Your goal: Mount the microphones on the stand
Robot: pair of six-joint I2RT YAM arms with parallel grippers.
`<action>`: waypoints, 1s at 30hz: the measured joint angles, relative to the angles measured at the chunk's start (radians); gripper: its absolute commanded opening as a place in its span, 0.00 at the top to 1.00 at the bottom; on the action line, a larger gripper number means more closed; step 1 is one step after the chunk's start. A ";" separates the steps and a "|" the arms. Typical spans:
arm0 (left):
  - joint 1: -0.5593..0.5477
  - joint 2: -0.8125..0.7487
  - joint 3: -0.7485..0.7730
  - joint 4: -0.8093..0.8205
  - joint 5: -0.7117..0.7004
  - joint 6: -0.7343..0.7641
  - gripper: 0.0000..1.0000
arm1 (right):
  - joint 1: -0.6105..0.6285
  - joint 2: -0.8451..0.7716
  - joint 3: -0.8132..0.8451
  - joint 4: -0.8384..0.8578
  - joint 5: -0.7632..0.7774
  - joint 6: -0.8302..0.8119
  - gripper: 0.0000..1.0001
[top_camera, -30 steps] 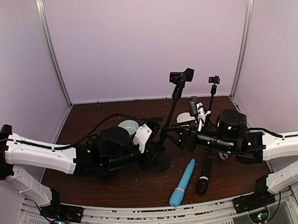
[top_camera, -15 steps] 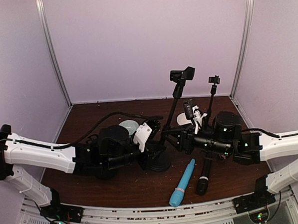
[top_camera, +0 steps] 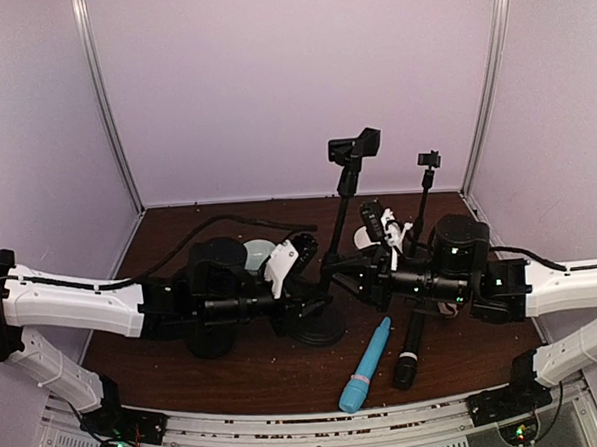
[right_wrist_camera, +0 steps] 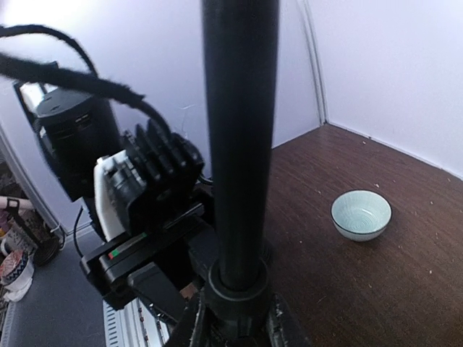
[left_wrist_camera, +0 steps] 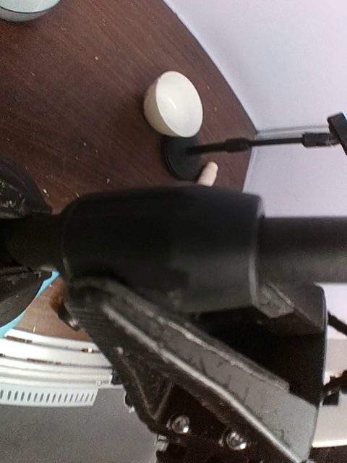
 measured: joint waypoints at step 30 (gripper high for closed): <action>0.047 -0.077 0.001 -0.097 -0.002 -0.066 1.00 | 0.017 0.031 0.200 -0.204 0.207 0.098 0.37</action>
